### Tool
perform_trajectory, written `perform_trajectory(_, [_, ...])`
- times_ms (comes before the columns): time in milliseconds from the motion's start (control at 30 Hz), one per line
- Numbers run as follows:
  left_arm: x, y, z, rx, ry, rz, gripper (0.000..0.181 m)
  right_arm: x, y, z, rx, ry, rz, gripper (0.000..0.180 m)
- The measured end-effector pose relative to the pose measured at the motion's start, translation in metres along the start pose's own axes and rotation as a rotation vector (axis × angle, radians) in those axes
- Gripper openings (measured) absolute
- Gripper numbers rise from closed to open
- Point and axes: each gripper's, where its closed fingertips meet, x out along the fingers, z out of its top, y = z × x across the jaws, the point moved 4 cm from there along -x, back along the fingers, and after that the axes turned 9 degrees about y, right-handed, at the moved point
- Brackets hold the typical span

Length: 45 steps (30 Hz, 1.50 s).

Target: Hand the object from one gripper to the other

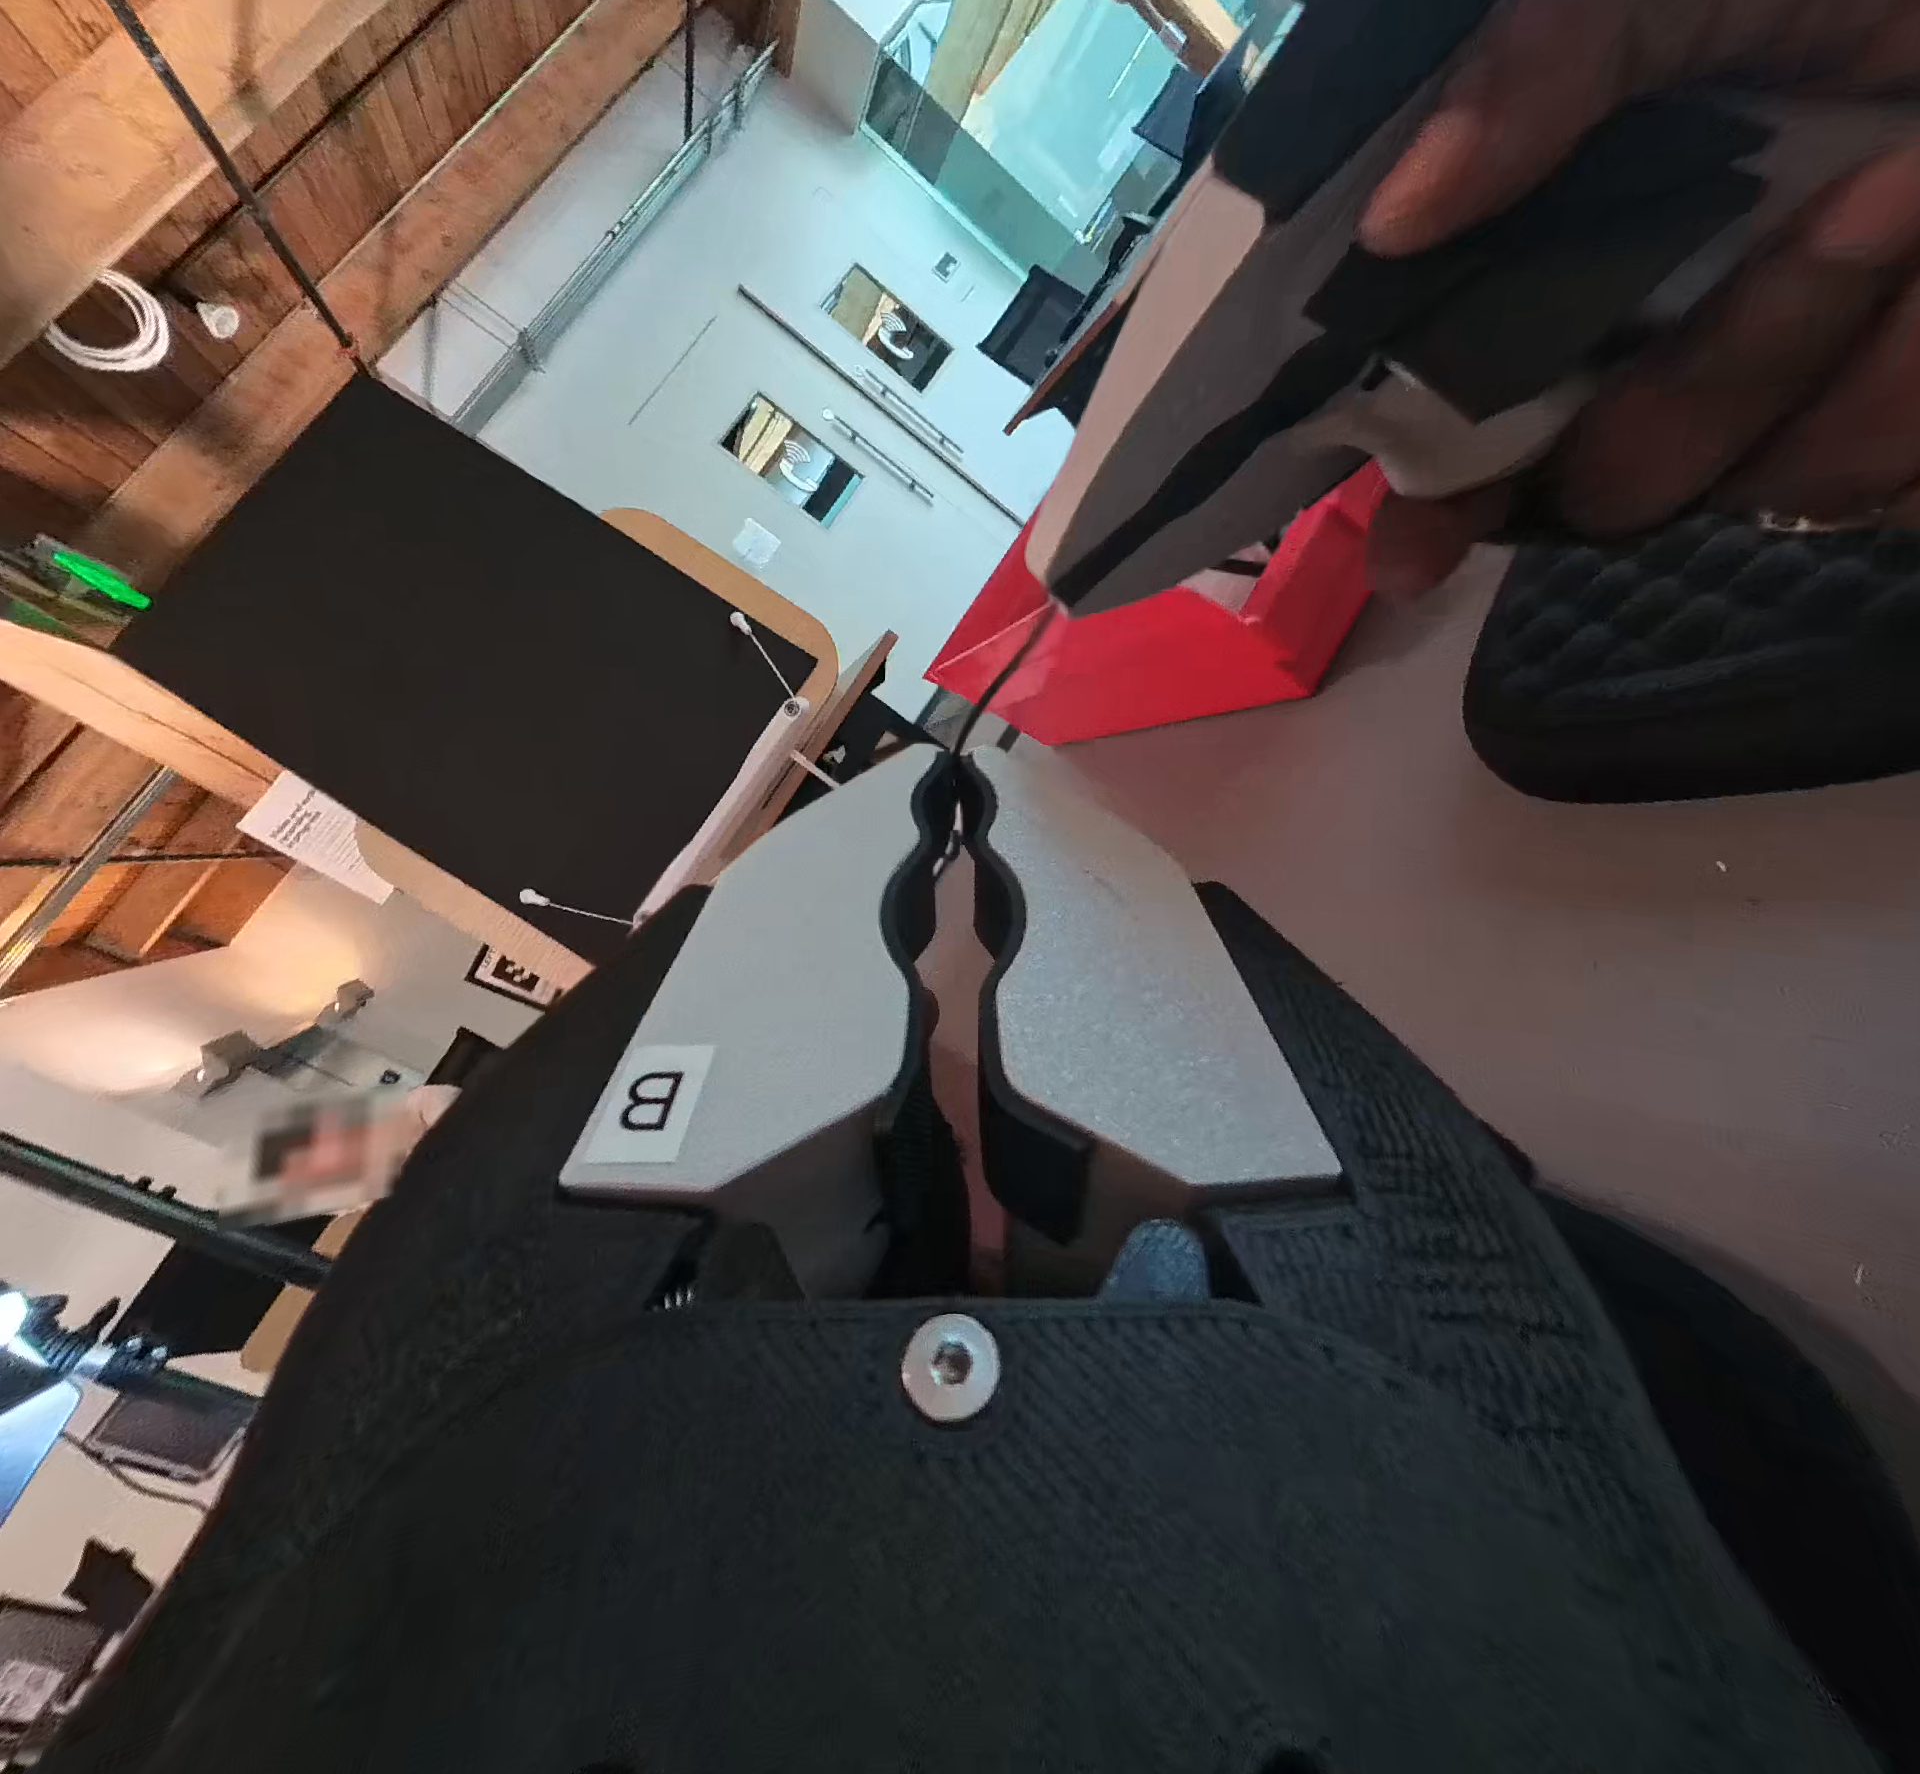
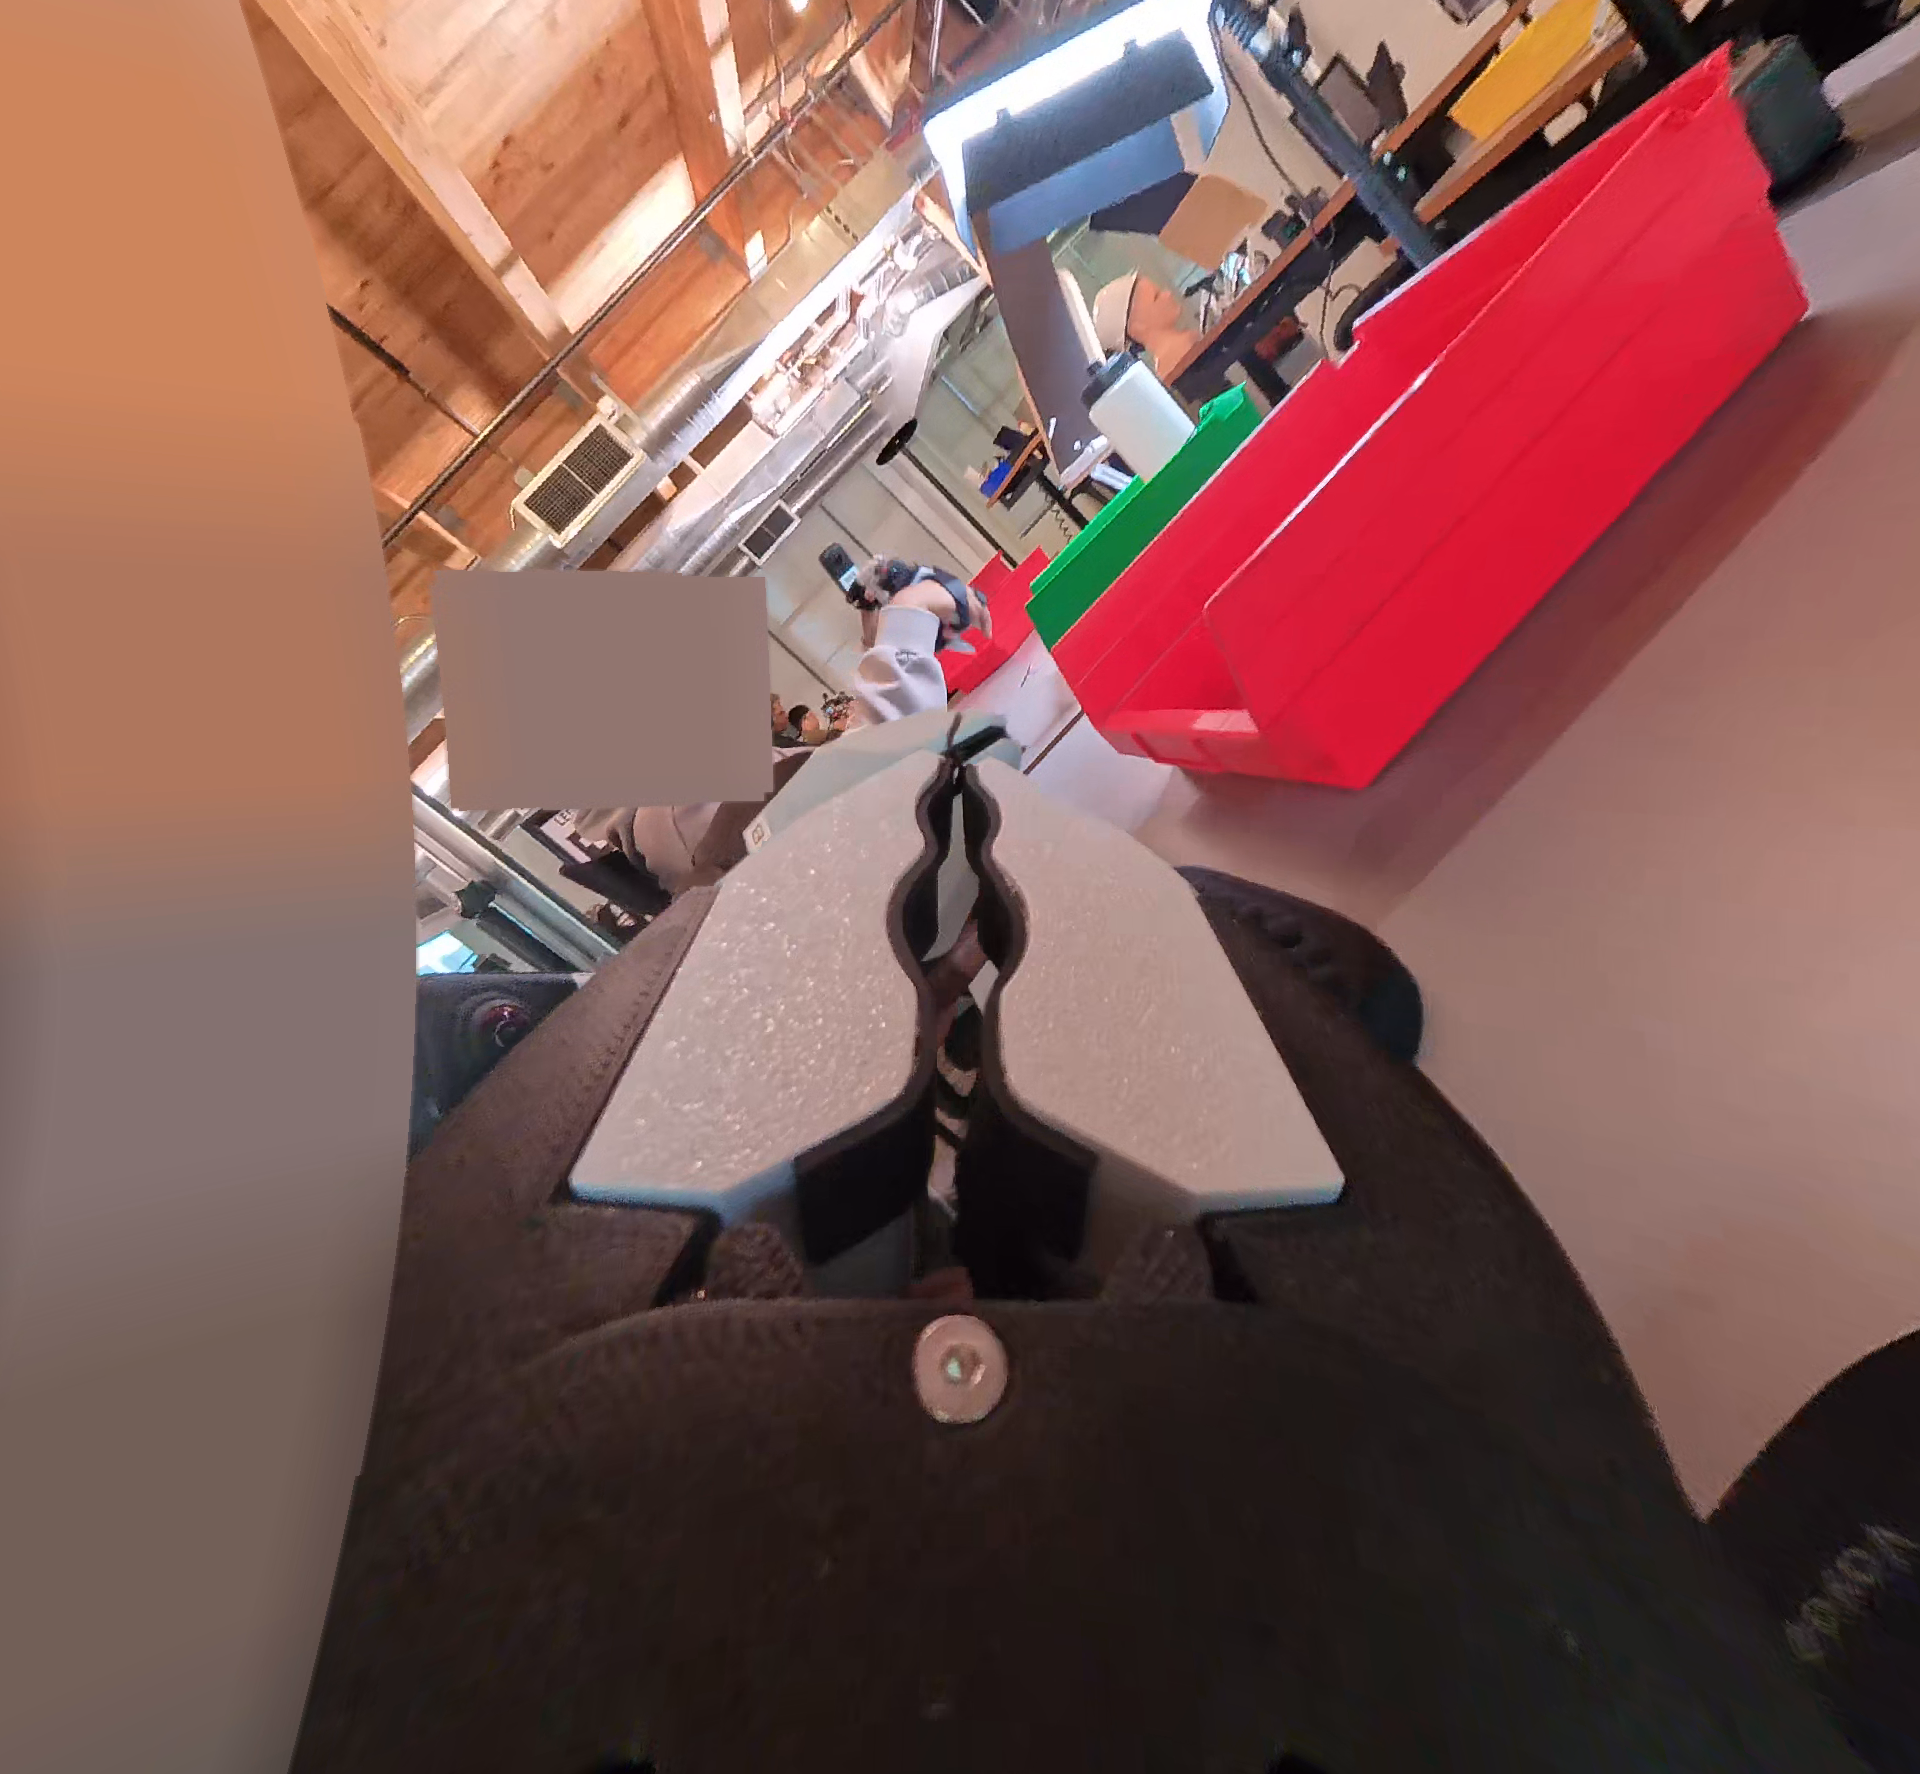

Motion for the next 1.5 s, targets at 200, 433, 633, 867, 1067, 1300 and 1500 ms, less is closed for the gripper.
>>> perform_trajectory(200, [-0.004, 0.002, -0.003, -0.045, 0.005, -0.097, 0.001, -0.021, 0.013, 0.015, -0.864, 0.081, -0.236, 0.035])
perform_trajectory(433, [-0.006, -0.009, 0.001, -0.122, 0.008, -0.281, 0.001, -0.007, 0.019, -0.016, -1.904, 0.32, -0.531, 0.025])
perform_trajectory(633, [-0.008, -0.008, 0.001, -0.122, -0.022, -0.277, 0.004, 0.0, 0.005, -0.016, -1.828, 0.352, -0.581, 0.0])
perform_trajectory(867, [-0.017, -0.003, 0.009, 0.074, -0.277, 0.076, 0.037, -0.006, -0.008, 0.002, -0.64, 0.371, -0.293, 0.0])
perform_trajectory(1067, [-0.005, -0.016, 0.005, 0.199, -0.205, 0.116, 0.041, -0.012, -0.012, -0.006, -0.115, 0.414, -0.042, 0.0])
perform_trajectory(1300, [-0.004, -0.018, 0.001, 0.233, -0.183, 0.046, 0.007, -0.016, -0.011, -0.014, -0.114, 0.485, -0.036, 0.0])
perform_trajectory(1500, [-0.003, -0.016, -0.005, -0.009, -0.095, -0.167, 0.002, -0.018, -0.001, -0.006, -0.311, 0.413, 0.014, 0.019])
